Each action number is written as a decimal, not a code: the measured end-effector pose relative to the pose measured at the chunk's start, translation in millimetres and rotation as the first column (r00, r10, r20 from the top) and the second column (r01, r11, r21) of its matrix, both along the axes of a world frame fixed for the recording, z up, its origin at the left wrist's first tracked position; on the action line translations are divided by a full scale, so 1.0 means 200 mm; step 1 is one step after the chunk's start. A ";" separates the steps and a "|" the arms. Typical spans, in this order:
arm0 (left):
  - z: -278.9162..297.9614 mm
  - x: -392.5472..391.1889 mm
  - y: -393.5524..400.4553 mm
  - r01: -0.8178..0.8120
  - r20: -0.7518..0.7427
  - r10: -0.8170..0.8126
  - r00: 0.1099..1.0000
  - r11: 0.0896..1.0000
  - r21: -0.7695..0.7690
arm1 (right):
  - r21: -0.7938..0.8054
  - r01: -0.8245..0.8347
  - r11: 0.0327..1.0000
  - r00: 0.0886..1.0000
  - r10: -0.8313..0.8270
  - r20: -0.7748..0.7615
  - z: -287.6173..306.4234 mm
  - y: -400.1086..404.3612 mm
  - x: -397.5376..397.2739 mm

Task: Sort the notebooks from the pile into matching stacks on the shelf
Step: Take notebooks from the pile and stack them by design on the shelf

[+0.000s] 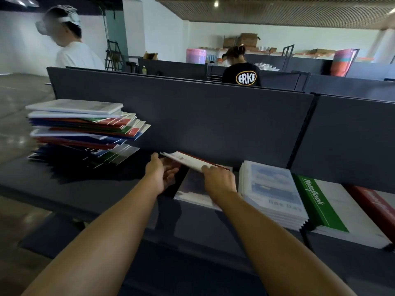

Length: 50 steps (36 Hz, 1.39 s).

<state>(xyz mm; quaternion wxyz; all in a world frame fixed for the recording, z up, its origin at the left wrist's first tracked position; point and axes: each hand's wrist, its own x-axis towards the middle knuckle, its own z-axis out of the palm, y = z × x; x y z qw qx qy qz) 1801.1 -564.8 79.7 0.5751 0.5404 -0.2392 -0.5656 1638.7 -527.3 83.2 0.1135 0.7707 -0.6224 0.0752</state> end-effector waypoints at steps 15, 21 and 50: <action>0.10 -0.20 0.09 0.295 0.221 -0.257 0.941 0.942 -0.161 | 0.008 0.139 0.990 0.282 -0.048 0.958 0.24 0.07 -0.17; 0.12 -0.42 0.18 0.352 0.350 -0.271 0.897 0.916 -0.191 | 0.034 0.254 0.967 0.188 -0.084 0.979 0.21 0.20 -0.38; -0.02 -2.34 0.70 0.655 0.648 -0.463 0.605 0.752 -0.075 | 0.250 0.621 0.743 0.403 -0.575 0.712 0.13 0.95 -2.14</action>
